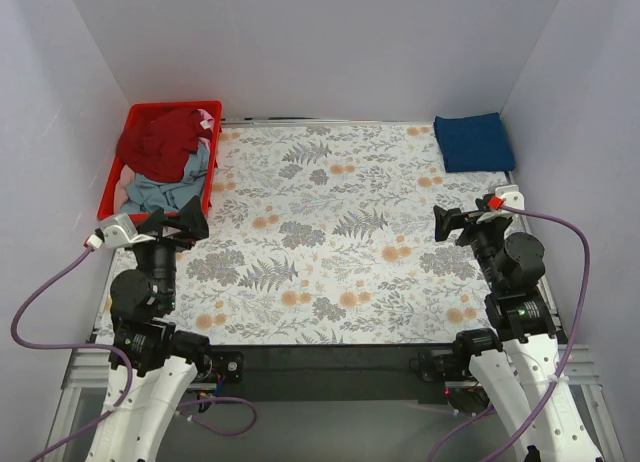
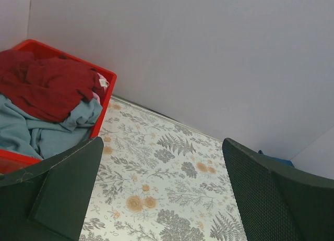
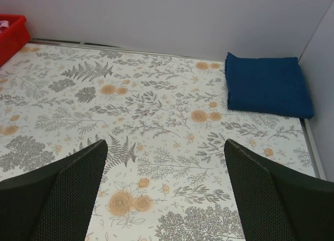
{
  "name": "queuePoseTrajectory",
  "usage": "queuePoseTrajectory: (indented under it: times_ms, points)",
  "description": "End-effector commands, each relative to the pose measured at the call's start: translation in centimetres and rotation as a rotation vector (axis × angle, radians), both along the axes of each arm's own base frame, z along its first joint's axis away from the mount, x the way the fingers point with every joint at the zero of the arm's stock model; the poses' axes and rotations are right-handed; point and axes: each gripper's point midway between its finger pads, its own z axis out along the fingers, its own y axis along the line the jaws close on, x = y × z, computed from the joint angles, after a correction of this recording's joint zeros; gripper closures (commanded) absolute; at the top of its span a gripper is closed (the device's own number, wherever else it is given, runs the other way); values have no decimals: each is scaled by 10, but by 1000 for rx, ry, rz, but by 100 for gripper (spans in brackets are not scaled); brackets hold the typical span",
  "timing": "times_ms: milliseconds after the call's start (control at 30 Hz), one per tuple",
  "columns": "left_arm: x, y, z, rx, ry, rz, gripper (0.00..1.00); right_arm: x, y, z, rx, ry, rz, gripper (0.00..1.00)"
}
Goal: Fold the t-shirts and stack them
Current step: Grab the tshirt from the pile
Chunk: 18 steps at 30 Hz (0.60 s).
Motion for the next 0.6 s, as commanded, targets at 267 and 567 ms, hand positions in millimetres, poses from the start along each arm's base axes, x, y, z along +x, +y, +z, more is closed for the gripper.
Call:
queuePoseTrajectory:
  times_ms: [267,567]
  points:
    - [36,-10,-27,-50,79,-11,2,2,23,12,64,-13,110,2]
    - [155,-21,-69,33,392,67,2,7,43,-10,112,90,197,2]
